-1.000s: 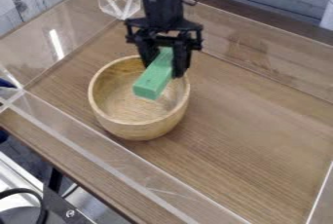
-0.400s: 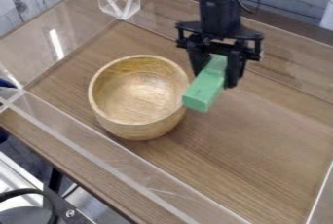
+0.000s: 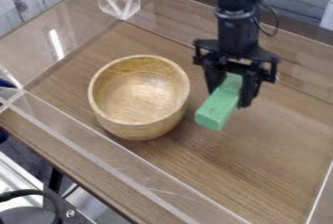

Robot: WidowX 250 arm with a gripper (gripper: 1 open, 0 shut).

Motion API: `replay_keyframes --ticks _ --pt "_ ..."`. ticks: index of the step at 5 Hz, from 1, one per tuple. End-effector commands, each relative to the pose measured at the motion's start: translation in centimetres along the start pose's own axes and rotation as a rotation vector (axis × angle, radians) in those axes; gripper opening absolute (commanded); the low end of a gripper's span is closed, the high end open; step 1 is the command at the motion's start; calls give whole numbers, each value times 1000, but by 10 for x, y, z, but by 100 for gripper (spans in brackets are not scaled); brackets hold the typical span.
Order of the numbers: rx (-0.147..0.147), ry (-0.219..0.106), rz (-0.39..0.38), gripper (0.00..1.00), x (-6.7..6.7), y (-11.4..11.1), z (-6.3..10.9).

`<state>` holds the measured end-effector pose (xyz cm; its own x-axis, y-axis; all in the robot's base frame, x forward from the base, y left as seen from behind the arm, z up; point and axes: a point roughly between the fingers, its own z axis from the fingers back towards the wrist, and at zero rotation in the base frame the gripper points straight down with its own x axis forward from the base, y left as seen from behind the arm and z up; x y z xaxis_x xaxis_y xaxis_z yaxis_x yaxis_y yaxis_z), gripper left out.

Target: Remove the green block from inside the brown bowl and put it on the table

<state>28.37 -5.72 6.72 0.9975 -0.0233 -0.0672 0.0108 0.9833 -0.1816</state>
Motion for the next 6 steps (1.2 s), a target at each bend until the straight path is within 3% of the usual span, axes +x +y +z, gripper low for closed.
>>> replay_keyframes --ticks 1,3,6 --pt "6 -19 -38 0 4 -10 -7" --pt "25 10 -62 0 1 -10 -38" --pt "33 23 -71 0 -1 -6 -42"
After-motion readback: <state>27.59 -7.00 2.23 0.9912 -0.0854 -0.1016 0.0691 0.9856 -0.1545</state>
